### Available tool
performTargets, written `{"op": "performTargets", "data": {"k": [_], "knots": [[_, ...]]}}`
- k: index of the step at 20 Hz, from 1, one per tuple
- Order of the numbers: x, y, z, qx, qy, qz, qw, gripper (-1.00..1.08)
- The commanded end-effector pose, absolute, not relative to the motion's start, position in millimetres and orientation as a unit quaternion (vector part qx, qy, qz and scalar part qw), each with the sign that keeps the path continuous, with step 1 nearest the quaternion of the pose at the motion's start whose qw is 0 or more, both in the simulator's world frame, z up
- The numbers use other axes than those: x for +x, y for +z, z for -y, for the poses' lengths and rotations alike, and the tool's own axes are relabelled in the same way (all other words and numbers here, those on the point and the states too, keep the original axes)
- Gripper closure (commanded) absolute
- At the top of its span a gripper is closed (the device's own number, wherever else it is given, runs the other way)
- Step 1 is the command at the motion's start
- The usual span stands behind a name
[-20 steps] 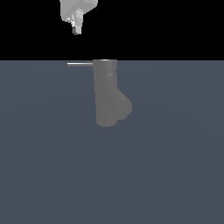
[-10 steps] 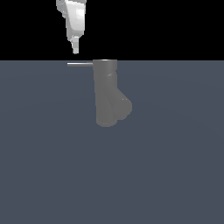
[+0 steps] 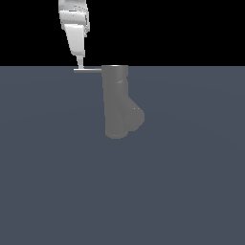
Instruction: Turn on the faucet by rotating a designated handle.
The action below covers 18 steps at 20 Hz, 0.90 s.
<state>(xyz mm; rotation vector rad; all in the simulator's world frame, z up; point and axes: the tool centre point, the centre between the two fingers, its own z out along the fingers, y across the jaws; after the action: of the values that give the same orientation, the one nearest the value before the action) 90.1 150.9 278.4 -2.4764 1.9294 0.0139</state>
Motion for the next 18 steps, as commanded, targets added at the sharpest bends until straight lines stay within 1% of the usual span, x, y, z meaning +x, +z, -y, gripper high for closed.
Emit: {"op": "performTargets", "data": {"k": [1, 10, 18], "knots": [[93.9, 273.4, -153.3, -0.782, 0.002, -0.623, 0.001, 1.08], [96.1, 269.3, -155.3, -0.778, 0.000, -0.628, 0.000, 1.08], [77.2, 269.2, -150.1, -0.778, 0.000, -0.628, 0.000, 1.08]]}}
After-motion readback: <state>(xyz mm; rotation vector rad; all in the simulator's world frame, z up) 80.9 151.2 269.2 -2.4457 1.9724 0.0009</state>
